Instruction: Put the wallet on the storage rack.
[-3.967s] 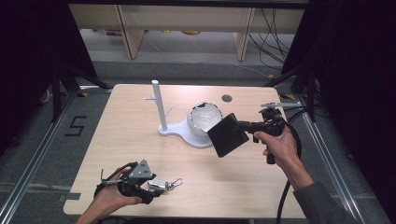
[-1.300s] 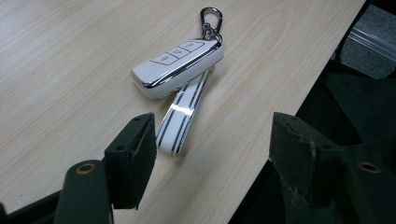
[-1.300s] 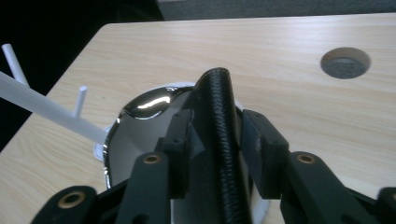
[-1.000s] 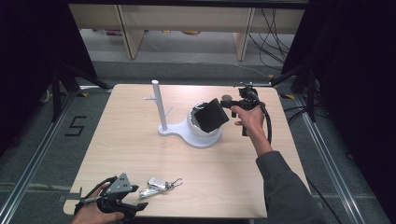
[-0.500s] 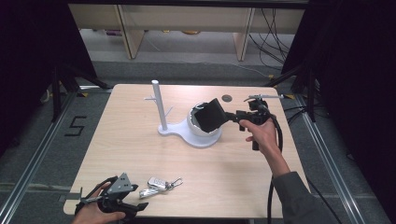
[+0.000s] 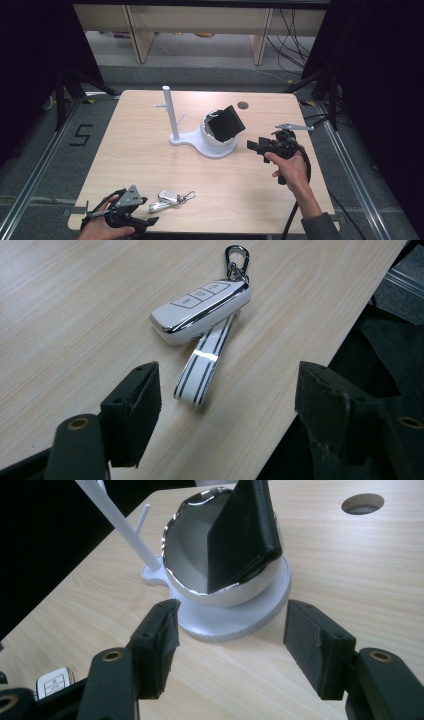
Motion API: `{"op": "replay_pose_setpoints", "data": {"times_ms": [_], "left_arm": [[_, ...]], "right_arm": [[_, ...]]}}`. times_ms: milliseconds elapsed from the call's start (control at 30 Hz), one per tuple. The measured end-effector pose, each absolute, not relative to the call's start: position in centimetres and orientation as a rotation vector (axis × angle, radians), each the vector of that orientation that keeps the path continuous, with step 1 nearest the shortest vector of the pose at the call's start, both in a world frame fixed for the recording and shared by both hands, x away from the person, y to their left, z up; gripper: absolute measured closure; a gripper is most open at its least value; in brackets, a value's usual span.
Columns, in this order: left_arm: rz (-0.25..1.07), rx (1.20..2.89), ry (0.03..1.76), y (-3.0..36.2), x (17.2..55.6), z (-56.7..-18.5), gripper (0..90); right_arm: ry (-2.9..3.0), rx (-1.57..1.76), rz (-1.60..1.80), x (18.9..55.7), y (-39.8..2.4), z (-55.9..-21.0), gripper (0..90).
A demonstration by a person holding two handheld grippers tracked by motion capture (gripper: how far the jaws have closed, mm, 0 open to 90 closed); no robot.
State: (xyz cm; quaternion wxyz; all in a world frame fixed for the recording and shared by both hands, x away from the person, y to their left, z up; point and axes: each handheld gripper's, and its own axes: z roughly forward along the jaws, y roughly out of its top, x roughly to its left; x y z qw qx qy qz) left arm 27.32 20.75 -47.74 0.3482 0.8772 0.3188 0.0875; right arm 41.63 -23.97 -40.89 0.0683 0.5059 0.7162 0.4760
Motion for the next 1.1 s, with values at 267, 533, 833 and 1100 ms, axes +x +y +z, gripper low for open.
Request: {"op": "replay_pose_setpoints", "data": {"times_ms": [267, 533, 833, 1100], "left_arm": [[0.221, 2.271, 0.829, 20.7, 27.3, -47.8, 25.9], [0.246, 2.27, 0.835, 21.0, 27.6, -47.4, 23.5], [0.248, 2.251, 0.851, 21.2, 27.7, -47.5, 22.4], [0.248, 2.239, 0.858, 21.5, 27.7, -47.4, 22.1]], "right_arm": [[2.165, 1.47, 1.434, 40.3, -24.2, -42.2, 37.7], [2.2, 1.471, 1.417, 38.4, -24.4, -44.6, 36.1], [2.24, 1.463, 1.358, 37.0, -23.9, -46.4, 34.6], [2.294, 1.455, 1.327, 35.8, -23.9, -47.6, 32.4]]}}
